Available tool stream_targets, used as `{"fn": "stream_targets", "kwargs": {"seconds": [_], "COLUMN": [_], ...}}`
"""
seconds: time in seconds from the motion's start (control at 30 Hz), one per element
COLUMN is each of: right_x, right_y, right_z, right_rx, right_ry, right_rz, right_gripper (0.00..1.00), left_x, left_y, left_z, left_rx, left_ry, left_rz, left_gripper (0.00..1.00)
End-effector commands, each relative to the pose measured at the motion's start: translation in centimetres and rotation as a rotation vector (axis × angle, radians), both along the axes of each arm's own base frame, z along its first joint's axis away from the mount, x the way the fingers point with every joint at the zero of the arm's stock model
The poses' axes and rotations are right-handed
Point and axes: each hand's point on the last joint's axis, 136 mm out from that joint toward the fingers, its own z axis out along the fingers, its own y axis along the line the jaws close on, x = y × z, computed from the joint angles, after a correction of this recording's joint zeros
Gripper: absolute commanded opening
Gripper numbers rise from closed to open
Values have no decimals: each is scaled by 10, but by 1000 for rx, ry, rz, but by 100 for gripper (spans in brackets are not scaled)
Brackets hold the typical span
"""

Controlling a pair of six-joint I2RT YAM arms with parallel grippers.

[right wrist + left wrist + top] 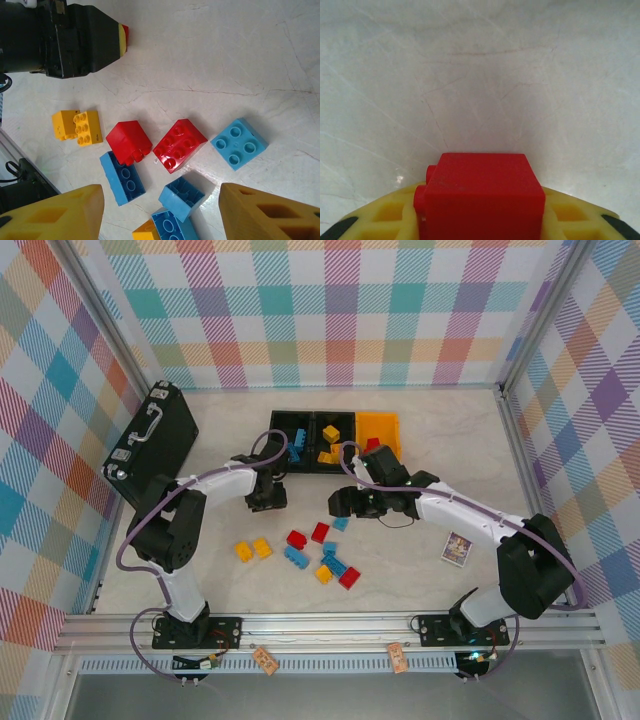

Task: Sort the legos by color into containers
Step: Pick up the lego from the center of the table, then place the lego in the container.

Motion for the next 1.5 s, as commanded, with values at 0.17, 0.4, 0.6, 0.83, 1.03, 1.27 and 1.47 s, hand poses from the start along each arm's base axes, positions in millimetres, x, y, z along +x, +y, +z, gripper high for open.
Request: {"fn": "stream_targets", "kwargs": {"seconds": [0.17,0.4,0.6,0.83,1.03,1.27,1.47], "right_x": [2,15,26,34,35,38,41], "right_y": [1,-26,-63,-101,-116,-136,-156], "right_z": [3,16,23,27,28,26,22], "right_rx": [9,18,-7,-14,-18,-31,-49], "right_ry": [-9,-23,-30,-29,-29,-18,-3], "right_rz": [-6,-88,-189,-299,-355,-430,-514], "right_gripper": [62,62,63,63,63,63,64], "left_x": [4,7,15,27,40,60,81], "left_y": [-15,-60,-108,-166,-205,-237,-262], "left_z": [27,61,85,102,110,110,105], "left_rx": [17,-41,-110,-179,-226,-260,-293], "left_ry": [-37,-80,-115,-143,-157,-175,-193], "left_rz": [-66,-165,-243,-329,-378,-401,-409], "left_gripper": [27,27,27,26,27,27,27]}}
